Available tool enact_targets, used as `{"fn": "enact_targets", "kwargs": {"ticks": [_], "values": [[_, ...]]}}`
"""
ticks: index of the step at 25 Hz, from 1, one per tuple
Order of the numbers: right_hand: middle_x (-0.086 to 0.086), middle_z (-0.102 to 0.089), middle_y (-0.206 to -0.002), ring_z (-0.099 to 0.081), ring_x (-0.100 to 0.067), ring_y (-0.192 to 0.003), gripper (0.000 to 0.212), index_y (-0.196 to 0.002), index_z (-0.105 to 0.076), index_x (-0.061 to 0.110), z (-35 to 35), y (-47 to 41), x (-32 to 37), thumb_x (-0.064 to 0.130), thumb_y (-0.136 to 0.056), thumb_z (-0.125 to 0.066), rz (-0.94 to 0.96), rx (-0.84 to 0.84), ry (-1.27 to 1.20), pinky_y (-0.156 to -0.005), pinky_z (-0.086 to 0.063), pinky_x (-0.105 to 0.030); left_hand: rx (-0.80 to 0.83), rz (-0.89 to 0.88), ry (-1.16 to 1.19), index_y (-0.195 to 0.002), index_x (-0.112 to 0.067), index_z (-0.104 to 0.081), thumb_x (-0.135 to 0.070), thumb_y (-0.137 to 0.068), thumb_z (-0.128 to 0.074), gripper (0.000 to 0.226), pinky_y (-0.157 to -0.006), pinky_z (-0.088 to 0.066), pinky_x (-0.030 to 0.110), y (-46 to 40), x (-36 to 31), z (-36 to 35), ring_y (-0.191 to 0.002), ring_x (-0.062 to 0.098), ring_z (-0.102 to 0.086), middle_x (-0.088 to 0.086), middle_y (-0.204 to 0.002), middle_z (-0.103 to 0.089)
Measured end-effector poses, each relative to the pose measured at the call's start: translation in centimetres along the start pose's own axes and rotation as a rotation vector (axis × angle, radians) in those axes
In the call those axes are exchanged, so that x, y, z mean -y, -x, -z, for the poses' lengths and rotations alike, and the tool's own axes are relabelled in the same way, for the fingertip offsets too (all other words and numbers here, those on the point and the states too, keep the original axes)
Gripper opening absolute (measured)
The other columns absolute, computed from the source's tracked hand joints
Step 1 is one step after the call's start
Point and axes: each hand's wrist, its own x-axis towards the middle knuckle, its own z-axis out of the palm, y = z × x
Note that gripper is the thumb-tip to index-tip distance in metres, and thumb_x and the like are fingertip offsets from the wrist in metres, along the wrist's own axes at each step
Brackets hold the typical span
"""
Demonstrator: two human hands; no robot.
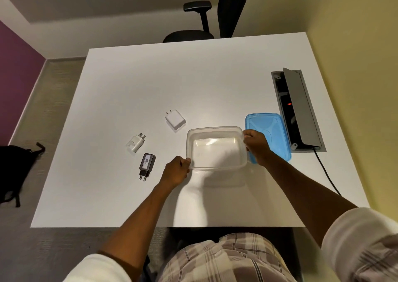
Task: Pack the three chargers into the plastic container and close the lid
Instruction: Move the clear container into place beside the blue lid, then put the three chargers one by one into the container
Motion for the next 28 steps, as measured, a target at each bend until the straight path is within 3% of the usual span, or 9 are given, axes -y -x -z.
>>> {"fn": "enact_targets", "kwargs": {"ticks": [3, 5, 9, 12, 15, 20, 23, 26, 28], "values": [[-0.035, -0.051, -0.089, -0.047, -0.027, -0.080, 0.031, -0.105, -0.054, -0.017, -0.2, 0.0, 0.2, -0.001, -0.079, -0.046, 0.007, -0.003, -0.010, -0.073, -0.050, -0.044, 0.007, 0.000, 0.007, -0.075, -0.020, -0.052, -0.044, -0.100, -0.046, 0.035, -0.095, -0.051, 0.050, 0.2, 0.6, 0.0, -0.092, 0.033, -0.070, 0.009, -0.092, -0.075], [-0.034, -0.059, -0.102, -0.052, -0.028, -0.084, 0.028, -0.104, -0.060, -0.011, -0.4, 0.3, 0.1, 0.000, -0.082, -0.048, 0.014, -0.019, 0.002, -0.087, -0.053, -0.053, 0.026, -0.003, 0.021, -0.077, -0.020, -0.054, -0.044, -0.100, -0.046, 0.035, -0.095, -0.051, 0.049, 0.2, 0.9, 0.2, -0.092, 0.032, -0.070, 0.007, -0.092, -0.075], [-0.009, -0.062, -0.115, -0.056, -0.024, -0.107, 0.035, -0.122, -0.060, 0.006, -0.4, 0.9, -0.3, 0.005, -0.088, -0.051, 0.093, -0.150, 0.129, -0.091, -0.041, -0.031, 0.073, -0.012, 0.025, -0.099, -0.012, -0.066, -0.041, -0.099, -0.048, 0.035, -0.096, -0.053, 0.048, 0.9, 0.8, 1.0, -0.097, 0.033, -0.070, 0.009, -0.101, -0.075], [-0.009, -0.059, -0.130, -0.055, -0.027, -0.119, 0.038, -0.131, -0.054, 0.011, -0.9, 1.6, 0.1, 0.008, -0.092, -0.054, 0.136, -0.189, 0.171, -0.093, -0.038, -0.029, 0.078, -0.001, 0.021, -0.106, -0.009, -0.066, -0.037, -0.098, -0.049, 0.034, -0.096, -0.053, 0.047, 0.9, 1.9, 2.0, -0.102, 0.033, -0.068, 0.010, -0.108, -0.073], [-0.010, -0.061, -0.130, -0.058, -0.027, -0.114, 0.036, -0.129, -0.056, 0.011, -1.8, 2.2, 1.2, 0.008, -0.093, -0.055, 0.227, -0.188, 0.204, -0.093, -0.040, -0.028, 0.075, 0.008, 0.018, -0.100, -0.009, -0.067, -0.034, -0.097, -0.050, 0.030, -0.094, -0.054, 0.045, 0.9, 3.6, 3.3, -0.099, 0.032, -0.068, 0.010, -0.106, -0.073], [-0.011, -0.055, -0.130, -0.060, -0.024, -0.105, 0.042, -0.131, -0.054, 0.010, -4.6, 4.6, 4.2, 0.000, -0.091, -0.052, 0.510, -0.240, 0.214, -0.092, -0.049, -0.032, 0.049, 0.007, 0.052, -0.078, -0.020, -0.055, -0.032, -0.077, -0.041, 0.019, -0.079, -0.053, 0.046, 1.0, 6.6, 6.3, -0.077, 0.022, -0.056, 0.010, -0.079, -0.058], [-0.006, -0.055, -0.130, -0.059, -0.018, -0.103, 0.044, -0.131, -0.054, 0.015, -7.5, 6.0, 5.5, 0.000, -0.089, -0.052, 0.649, -0.196, 0.220, -0.090, -0.050, -0.030, 0.006, 0.083, 0.142, -0.078, -0.020, -0.063, -0.018, -0.089, -0.048, 0.018, -0.082, -0.054, 0.042, 0.6, 9.1, 8.2, -0.087, 0.033, -0.064, 0.025, -0.100, -0.070], [-0.001, -0.057, -0.127, -0.059, -0.016, -0.100, 0.045, -0.129, -0.055, 0.018, -10.1, 7.0, 6.1, 0.000, -0.088, -0.054, 0.704, -0.127, 0.267, -0.090, -0.050, -0.029, -0.066, 0.161, 0.196, -0.088, -0.021, -0.066, -0.012, -0.094, -0.051, 0.018, -0.075, -0.053, 0.035, 0.0, 9.9, 9.6, -0.083, 0.032, -0.067, 0.018, -0.108, -0.072], [-0.003, -0.057, -0.126, -0.059, -0.016, -0.099, 0.046, -0.130, -0.054, 0.015, -11.3, 7.2, 6.3, -0.001, -0.087, -0.056, 0.772, -0.111, 0.310, -0.090, -0.051, -0.032, -0.115, 0.146, 0.193, -0.097, -0.019, -0.067, -0.020, -0.095, -0.053, 0.014, -0.084, -0.056, 0.040, -0.5, 9.9, 10.1, -0.092, 0.032, -0.071, 0.014, -0.107, -0.074]]}}
